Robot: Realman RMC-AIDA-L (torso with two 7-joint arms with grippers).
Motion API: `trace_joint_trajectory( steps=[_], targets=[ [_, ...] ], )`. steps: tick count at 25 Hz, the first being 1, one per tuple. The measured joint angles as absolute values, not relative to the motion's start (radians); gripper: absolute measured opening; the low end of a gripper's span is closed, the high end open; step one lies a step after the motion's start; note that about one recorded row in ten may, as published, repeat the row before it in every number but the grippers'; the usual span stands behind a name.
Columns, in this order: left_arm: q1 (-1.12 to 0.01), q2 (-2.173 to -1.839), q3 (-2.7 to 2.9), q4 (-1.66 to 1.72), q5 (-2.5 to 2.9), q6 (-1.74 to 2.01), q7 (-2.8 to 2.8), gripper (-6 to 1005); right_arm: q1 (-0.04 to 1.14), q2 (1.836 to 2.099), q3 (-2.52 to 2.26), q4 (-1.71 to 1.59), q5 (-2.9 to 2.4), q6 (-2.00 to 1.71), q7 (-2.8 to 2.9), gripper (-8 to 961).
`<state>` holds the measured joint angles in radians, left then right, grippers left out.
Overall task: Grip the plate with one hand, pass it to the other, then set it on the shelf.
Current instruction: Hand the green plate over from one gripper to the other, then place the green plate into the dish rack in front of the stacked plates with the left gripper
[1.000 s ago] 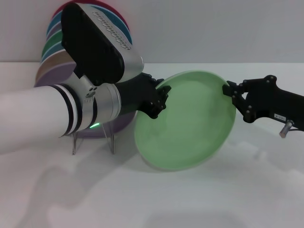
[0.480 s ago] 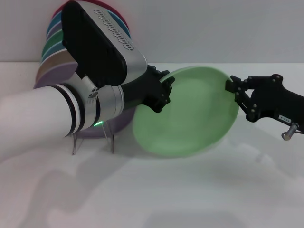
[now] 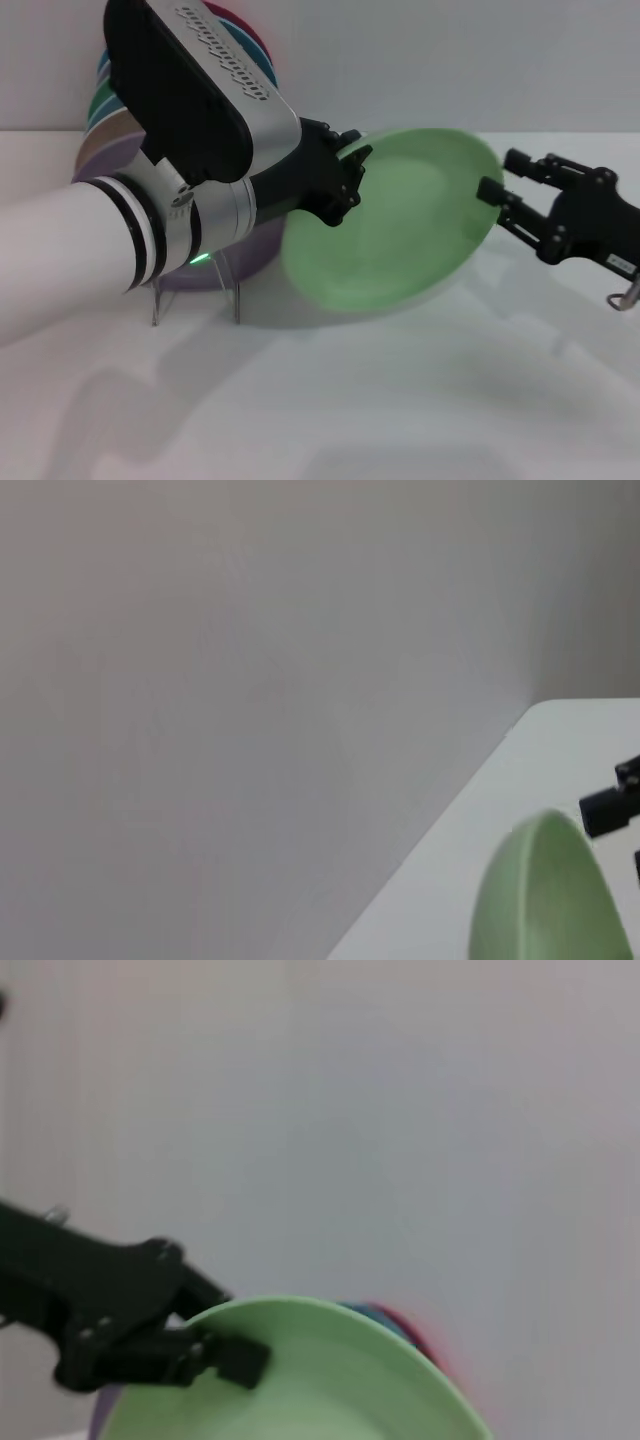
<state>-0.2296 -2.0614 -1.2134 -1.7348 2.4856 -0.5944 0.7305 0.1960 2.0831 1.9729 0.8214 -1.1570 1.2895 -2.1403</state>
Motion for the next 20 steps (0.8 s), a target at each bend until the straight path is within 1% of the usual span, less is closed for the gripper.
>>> trace_joint_trajectory(
  steps=[2, 7, 8, 10, 11, 12, 13, 14, 16, 17, 18, 19, 20],
  targets=[
    [-0.226, -2.062, -1.213, -1.742, 2.485, -0.592, 0.738, 86, 0.18, 2.084, 1.986, 0.812, -1.121, 1.307, -2.14, 312],
    [-0.197, -2.06, -1.192, -1.761, 2.485, -0.517, 0.787, 85, 0.129, 2.088, 2.072, 0.72, -0.982, 1.376, -2.142, 542],
    [-0.174, -2.06, -1.165, -1.765, 2.485, -0.429, 0.842, 84, 0.123, 2.088, 2.127, 0.641, -0.92, 1.412, -2.153, 554],
    [-0.162, -2.06, -1.147, -1.767, 2.485, -0.371, 0.872, 84, 0.123, 2.088, 2.158, 0.605, -0.901, 1.432, -2.158, 579],
    [-0.146, -2.059, -1.115, -1.768, 2.485, -0.28, 0.914, 83, 0.122, 2.088, 2.21, 0.559, -0.892, 1.461, -2.165, 579],
    [-0.146, -2.059, -1.115, -1.768, 2.485, -0.28, 0.914, 83, 0.122, 2.088, 2.21, 0.559, -0.892, 1.461, -2.165, 579],
    [-0.129, -2.053, -1.067, -1.764, 2.486, -0.153, 0.966, 83, 0.12, 2.088, 2.241, 0.532, -0.893, 1.476, -2.182, 579],
    [-0.129, -2.053, -1.067, -1.764, 2.486, -0.153, 0.966, 82, 0.12, 2.088, 2.241, 0.532, -0.893, 1.476, -2.182, 579],
    [-0.117, -2.035, -0.995, -1.754, 2.499, -0.016, 1.008, 82, 0.119, 2.088, 2.243, 0.51, -0.894, 1.479, -2.215, 579],
    [-0.113, -2.02, -0.944, -1.741, 2.519, 0.076, 1.026, 82, 0.119, 2.089, 2.241, 0.497, -0.894, 1.481, -2.238, 579],
    [-0.112, -1.99, -0.853, -1.701, 2.588, 0.273, 1.038, 82, 0.119, 2.089, 2.237, 0.478, -0.893, 1.482, -2.275, 579],
    [-0.112, -1.99, -0.853, -1.701, 2.588, 0.273, 1.038, 82, 0.119, 2.089, 2.237, 0.478, -0.893, 1.482, -2.275, 579],
    [-0.112, -1.981, -0.827, -1.686, 2.611, 0.33, 1.035, 82, 0.12, 2.089, 2.236, 0.47, -0.892, 1.483, -2.29, 579]
  ],
)
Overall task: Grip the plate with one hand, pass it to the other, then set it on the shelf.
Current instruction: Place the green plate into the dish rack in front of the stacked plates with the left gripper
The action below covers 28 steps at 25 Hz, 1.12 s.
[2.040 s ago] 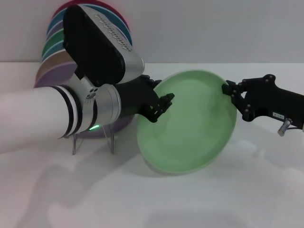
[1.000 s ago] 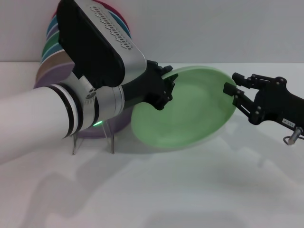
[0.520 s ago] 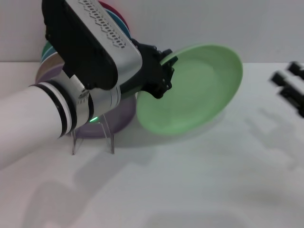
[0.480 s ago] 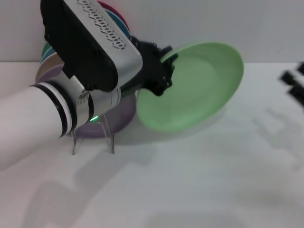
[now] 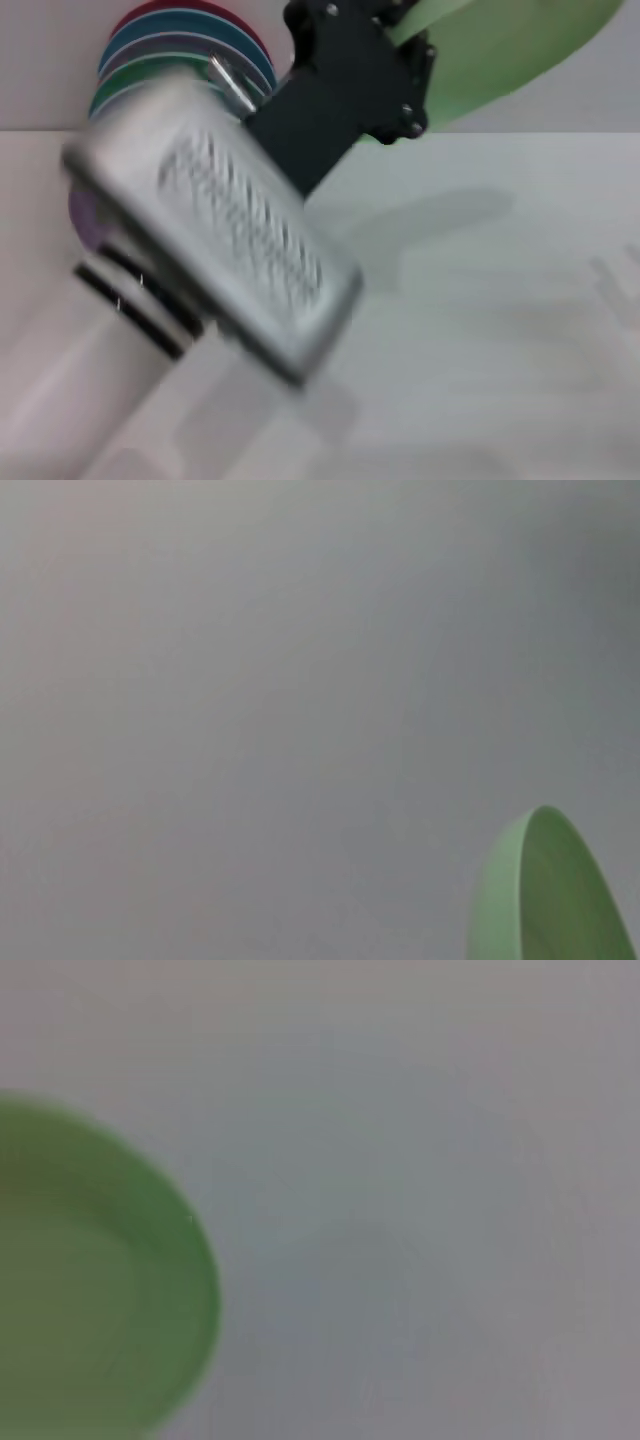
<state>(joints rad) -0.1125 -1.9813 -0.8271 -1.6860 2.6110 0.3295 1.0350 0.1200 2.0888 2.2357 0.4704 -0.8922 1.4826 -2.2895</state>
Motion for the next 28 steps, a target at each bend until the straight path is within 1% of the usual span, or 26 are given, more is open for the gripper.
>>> trace_joint_trajectory(
  steps=[3, 5, 6, 7, 8, 9, 10, 11, 12, 15, 16, 17, 19, 20, 21, 22, 23, 25, 27, 28],
  targets=[
    [-0.113, -1.945, -0.745, -1.593, 2.746, 0.599, 0.953, 82, 0.122, 2.089, 2.232, 0.448, -0.895, 1.484, -2.314, 579],
    [-0.111, -1.935, -0.732, -1.513, 2.831, 0.747, 0.843, 82, 0.124, 2.089, 2.232, 0.438, -0.895, 1.484, -2.325, 578],
    [-0.112, -1.926, -0.73, -1.425, 2.878, 0.89, 0.734, 82, 0.126, 2.089, 2.231, 0.416, -0.895, 1.484, -2.358, 578],
    [-0.112, -1.926, -0.73, -1.425, 2.878, 0.89, 0.734, 82, 0.126, 2.089, 2.231, 0.416, -0.895, 1.484, -2.358, 578],
    [-0.116, -1.917, -0.731, -1.367, 2.889, 0.98, 0.675, 82, 0.131, 2.089, 2.229, 0.399, -0.895, 1.484, -2.393, 578],
    [-0.124, -1.9, -0.735, -1.278, 2.889, 1.125, 0.596, 82, 0.134, 2.089, 2.226, 0.397, -0.895, 1.484, -2.398, 578],
    [-0.124, -1.9, -0.735, -1.278, 2.889, 1.125, 0.596, 82, 0.134, 2.089, 2.226, 0.397, -0.895, 1.484, -2.398, 578],
    [-0.135, -1.888, -0.751, -1.164, 2.89, 1.279, 0.503, 82, 0.14, 2.089, 2.221, 0.395, -0.895, 1.482, -2.399, 578],
    [-0.135, -1.888, -0.751, -1.164, 2.89, 1.279, 0.503, 82, 0.14, 2.089, 2.221, 0.395, -0.895, 1.482, -2.399, 578],
    [-0.183, -1.887, -0.795, -0.951, 2.891, 1.502, 0.397, 82, 0.149, 2.088, 2.217, 0.394, -0.895, 1.481, -2.399, 578],
    [-0.24, -1.891, -0.826, -0.783, 2.89, 1.633, 0.313, 82, 0.154, 2.087, 2.216, 0.39, -0.895, 1.48, -2.399, 578],
    [-0.24, -1.891, -0.826, -0.783, 2.89, 1.633, 0.313, 82, 0.154, 2.087, 2.216, 0.39, -0.895, 1.48, -2.399, 578],
    [-0.298, -1.892, -0.843, -0.631, 2.89, 1.728, 0.234, 82, 0.158, 2.086, 2.208, 0.385, -0.895, 1.479, -2.404, 578],
    [-0.344, -1.894, -0.853, -0.518, 2.89, 1.787, 0.181, 82, 0.159, 2.085, 2.202, 0.384, -0.896, 1.479, -2.406, 578],
    [-0.407, -1.906, -0.87, -0.348, 2.889, 1.871, 0.115, 83, 0.159, 2.085, 2.196, 0.381, -0.896, 1.479, -2.417, 578],
    [-0.407, -1.906, -0.87, -0.348, 2.889, 1.871, 0.115, 83, 0.159, 2.085, 2.196, 0.381, -0.896, 1.479, -2.417, 578],
    [-0.443, -1.918, -0.886, -0.245, 2.889, 1.904, 0.094, 83, 0.159, 2.085, 2.195, 0.377, -0.896, 1.478, -2.429, 578],
    [-0.453, -1.92, -0.89, -0.214, 2.889, 1.91, 0.093, 83, 0.159, 2.085, 2.195, 0.376, -0.896, 1.478, -2.432, 578],
    [-0.462, -1.919, -0.892, -0.182, 2.889, 1.913, 0.101, 83, 0.159, 2.085, 2.194, 0.373, -0.896, 1.481, -2.432, 579],
    [-0.469, -1.911, -0.883, -0.165, 2.889, 1.913, 0.12, 83, 0.159, 2.086, 2.193, 0.372, -0.896, 1.485, -2.432, 579]
  ],
)
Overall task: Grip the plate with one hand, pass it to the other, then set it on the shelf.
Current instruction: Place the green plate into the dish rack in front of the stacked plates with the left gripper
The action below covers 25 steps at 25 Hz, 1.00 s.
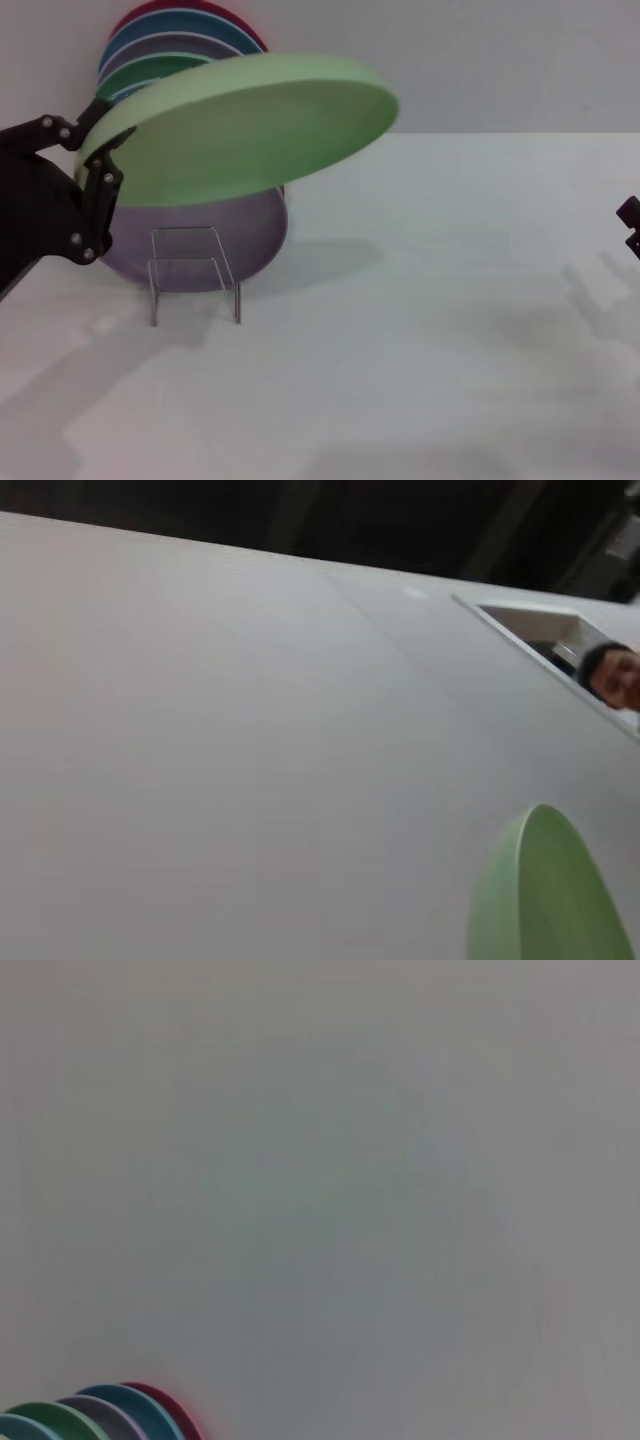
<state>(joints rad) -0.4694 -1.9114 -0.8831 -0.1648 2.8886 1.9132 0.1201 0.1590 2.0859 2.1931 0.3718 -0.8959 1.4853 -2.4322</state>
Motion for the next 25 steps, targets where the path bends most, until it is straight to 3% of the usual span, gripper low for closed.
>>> trace_joint_trajectory(
  steps=[8, 25],
  targets=[
    [-0.505, -1.894, -0.85, -0.056, 2.888, 1.907, 0.138, 83, 0.151, 2.089, 2.168, 0.371, -0.896, 1.505, -2.433, 579],
    [-0.509, -1.891, -0.85, 0.011, 2.888, 1.837, 0.16, 80, 0.144, 2.089, 2.142, 0.371, -0.896, 1.565, -2.433, 579]
  ],
)
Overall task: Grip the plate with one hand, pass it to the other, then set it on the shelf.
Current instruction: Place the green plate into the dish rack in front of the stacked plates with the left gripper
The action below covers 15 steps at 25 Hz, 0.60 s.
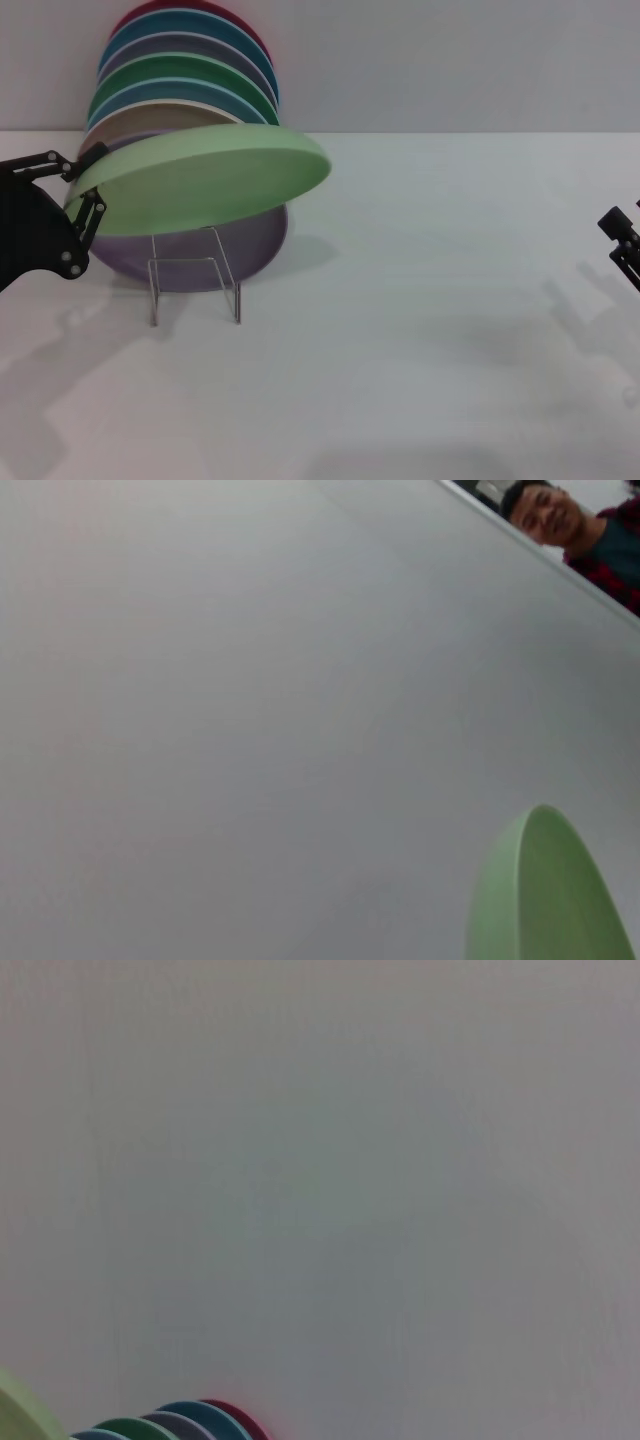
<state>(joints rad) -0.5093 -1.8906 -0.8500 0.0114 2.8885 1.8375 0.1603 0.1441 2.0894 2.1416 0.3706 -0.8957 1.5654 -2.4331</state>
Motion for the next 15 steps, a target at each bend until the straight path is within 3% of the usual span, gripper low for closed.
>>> trace_joint_trajectory(
  steps=[15],
  targets=[
    [-0.479, -1.903, -0.842, 0.037, 2.889, 1.817, 0.158, 100, 0.147, 2.089, 2.123, 0.365, -0.896, 1.586, -2.432, 578]
  ],
)
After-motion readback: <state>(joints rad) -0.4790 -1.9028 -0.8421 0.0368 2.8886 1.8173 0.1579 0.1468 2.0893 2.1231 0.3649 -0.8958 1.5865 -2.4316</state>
